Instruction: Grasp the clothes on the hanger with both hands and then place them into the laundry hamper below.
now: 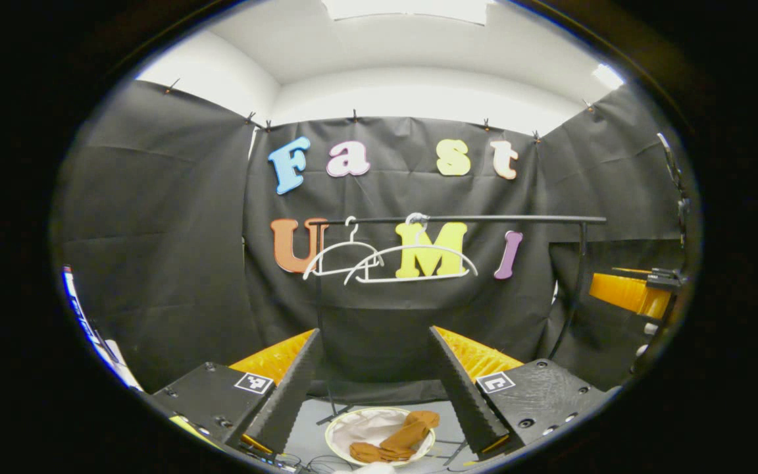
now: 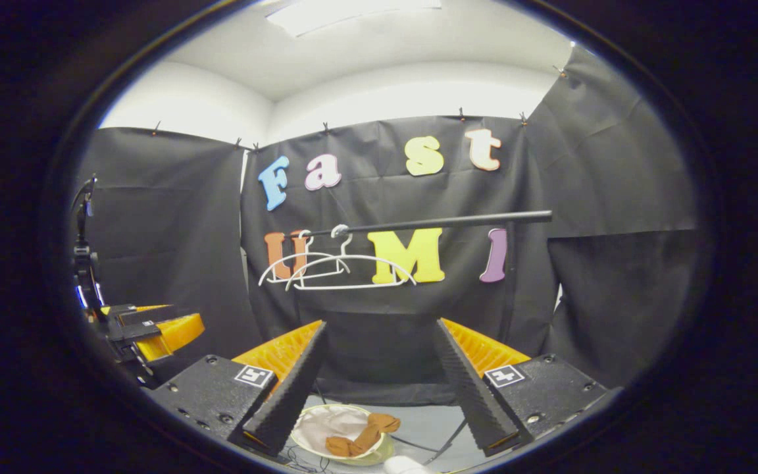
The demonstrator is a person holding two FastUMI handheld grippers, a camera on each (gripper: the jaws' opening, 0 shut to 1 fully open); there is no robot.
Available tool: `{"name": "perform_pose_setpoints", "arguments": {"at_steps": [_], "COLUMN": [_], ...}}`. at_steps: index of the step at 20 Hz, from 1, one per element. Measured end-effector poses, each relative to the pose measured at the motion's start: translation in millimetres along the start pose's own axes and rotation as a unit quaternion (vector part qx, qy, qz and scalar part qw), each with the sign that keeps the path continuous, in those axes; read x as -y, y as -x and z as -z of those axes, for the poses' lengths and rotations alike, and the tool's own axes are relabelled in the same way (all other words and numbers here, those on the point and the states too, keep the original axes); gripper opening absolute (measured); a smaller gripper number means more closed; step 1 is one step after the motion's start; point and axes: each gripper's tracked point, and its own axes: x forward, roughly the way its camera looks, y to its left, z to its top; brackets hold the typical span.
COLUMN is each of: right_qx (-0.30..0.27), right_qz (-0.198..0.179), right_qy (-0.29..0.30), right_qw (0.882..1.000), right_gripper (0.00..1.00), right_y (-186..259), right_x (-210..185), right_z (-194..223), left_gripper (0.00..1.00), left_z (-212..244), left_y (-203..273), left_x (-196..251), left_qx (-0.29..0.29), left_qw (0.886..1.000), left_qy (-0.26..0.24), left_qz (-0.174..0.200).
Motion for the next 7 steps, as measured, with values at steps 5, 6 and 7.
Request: {"name": "perform_pose_setpoints", "arguments": {"at_steps": [5,6,7], "right_qx": [0.015,0.018,0.021], "right_qz": [-0.017,-0.021,-0.022], "right_qy": [-0.013,-0.017,-0.019], "right_qw": [1.000,0.999,0.999], "right_gripper": [1.00,1.00,1.00], "right_y": [60.9,71.2,79.7], "right_x": [41.7,52.1,63.1], "right_z": [-28.9,-31.2,-30.5], "left_gripper": [1.00,1.00,1.00], "left_z": [-19.2,-17.2,-17.0], "left_y": [40.4,50.2,59.1], "left_x": [51.4,63.1,69.5], "left_qx": [0.024,0.024,0.027], "left_qw": [0.999,0.999,0.999], "left_qy": [-0.015,-0.022,-0.027], "left_qz": [-0.015,-0.018,-0.024]}}
